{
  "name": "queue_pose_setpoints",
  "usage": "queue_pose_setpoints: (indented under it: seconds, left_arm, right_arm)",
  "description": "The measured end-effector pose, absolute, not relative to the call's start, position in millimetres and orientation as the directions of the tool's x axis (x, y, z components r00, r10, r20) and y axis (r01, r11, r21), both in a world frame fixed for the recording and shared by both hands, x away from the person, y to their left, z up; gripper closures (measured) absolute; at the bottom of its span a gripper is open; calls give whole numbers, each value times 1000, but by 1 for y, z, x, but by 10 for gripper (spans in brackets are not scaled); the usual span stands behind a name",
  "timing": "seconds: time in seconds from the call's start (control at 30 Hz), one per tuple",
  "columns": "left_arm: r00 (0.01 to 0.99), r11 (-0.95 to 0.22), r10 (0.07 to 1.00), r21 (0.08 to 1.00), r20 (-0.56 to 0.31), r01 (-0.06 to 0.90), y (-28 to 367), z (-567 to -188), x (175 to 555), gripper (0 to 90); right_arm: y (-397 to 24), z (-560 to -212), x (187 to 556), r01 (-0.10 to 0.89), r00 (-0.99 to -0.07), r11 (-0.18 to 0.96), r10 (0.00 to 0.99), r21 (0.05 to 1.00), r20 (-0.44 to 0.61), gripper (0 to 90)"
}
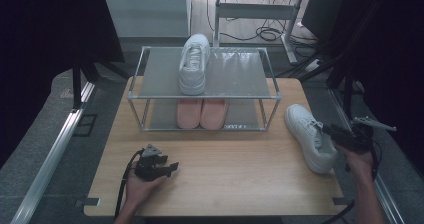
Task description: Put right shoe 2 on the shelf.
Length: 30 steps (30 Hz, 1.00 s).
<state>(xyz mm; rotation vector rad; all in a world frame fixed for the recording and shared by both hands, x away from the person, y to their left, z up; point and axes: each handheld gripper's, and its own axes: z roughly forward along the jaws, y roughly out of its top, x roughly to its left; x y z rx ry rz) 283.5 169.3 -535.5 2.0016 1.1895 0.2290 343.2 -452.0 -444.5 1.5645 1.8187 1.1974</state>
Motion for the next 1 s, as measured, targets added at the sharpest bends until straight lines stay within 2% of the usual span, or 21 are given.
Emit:
queue_pose_setpoints:
  seconds: [0.23, 0.57, 0.67, 0.83, 1.0]
  left_arm:
    - [547, -259, 808, 700, -221, 665, 169, -536, 284, 438]
    - [545, -258, 809, 701, -219, 665, 170, -536, 284, 438]
    - [542, -256, 811, 700, -220, 667, 170, -536, 284, 438]
    - [546, -260, 809, 699, -220, 667, 169, -536, 283, 438]
    - [545, -258, 810, 702, -217, 664, 170, -535, 284, 438]
  right_arm:
    - [-454, -458, 348, 575, -242, -1, 955, 818, 171, 534]
    - [-451, -471, 365, 617, -229, 48, 966, 785, 120, 539]
    - [-450, -472, 367, 618, -233, 46, 964, 785, 127, 580]
    - [-447, -471, 367, 620, -242, 94, 967, 779, 76, 635]
    - [-446, -471, 367, 625, -227, 121, 973, 771, 31, 749]
